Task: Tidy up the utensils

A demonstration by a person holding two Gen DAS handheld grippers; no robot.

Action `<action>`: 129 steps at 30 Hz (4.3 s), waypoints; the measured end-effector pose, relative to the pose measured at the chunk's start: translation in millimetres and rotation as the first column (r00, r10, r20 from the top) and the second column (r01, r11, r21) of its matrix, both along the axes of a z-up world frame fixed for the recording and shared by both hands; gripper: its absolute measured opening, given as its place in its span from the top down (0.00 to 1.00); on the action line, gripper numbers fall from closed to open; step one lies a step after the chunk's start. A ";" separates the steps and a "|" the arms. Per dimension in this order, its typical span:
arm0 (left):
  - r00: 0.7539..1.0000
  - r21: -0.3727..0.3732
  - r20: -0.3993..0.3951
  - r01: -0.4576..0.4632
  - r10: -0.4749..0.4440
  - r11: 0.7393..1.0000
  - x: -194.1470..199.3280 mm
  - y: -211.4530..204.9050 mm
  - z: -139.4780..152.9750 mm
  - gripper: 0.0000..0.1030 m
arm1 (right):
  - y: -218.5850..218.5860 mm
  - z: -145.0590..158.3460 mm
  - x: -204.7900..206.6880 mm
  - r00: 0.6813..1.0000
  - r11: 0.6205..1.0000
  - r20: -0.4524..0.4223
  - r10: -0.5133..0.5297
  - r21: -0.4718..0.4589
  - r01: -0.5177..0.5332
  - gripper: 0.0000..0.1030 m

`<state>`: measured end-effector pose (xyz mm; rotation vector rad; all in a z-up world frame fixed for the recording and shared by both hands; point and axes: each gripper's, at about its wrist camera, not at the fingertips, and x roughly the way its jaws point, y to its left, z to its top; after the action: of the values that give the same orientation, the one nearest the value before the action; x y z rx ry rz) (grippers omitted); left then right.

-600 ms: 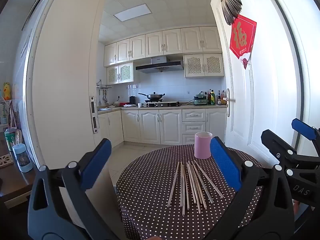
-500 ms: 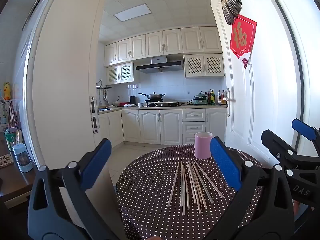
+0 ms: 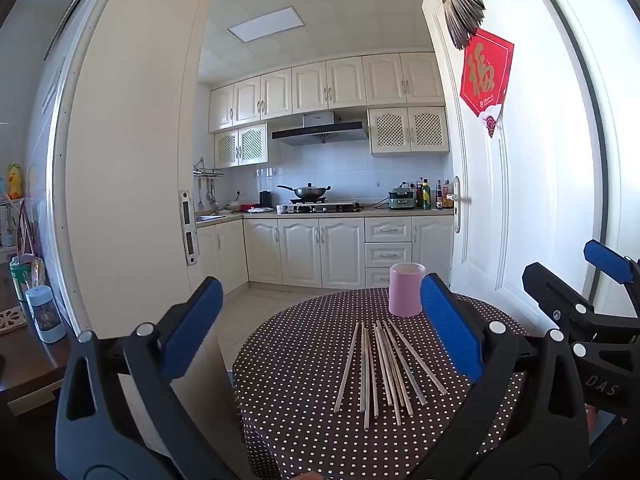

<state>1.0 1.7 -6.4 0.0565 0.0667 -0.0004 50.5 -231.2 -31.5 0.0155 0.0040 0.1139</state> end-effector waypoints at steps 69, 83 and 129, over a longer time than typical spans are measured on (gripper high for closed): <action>1.000 -0.002 -0.008 -0.020 0.020 1.000 4.0 2.0 0.6 0.06 | -2.6 -4.7 9.5 0.999 1.000 -0.037 0.010 0.007 -0.010 0.07; 1.000 0.006 -0.004 -0.028 0.028 1.000 2.5 0.0 0.4 0.06 | -3.0 -4.6 9.5 0.999 1.000 -0.040 0.010 0.008 -0.010 0.07; 0.998 0.025 -0.043 -0.033 0.035 0.999 15.2 -8.1 -9.5 0.06 | -7.4 -16.6 24.1 0.996 0.999 -0.088 0.023 0.027 -0.021 0.07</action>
<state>16.2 -6.4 -15.9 0.0792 0.1116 0.0332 74.6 -238.6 -48.1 0.0468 0.0912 0.1354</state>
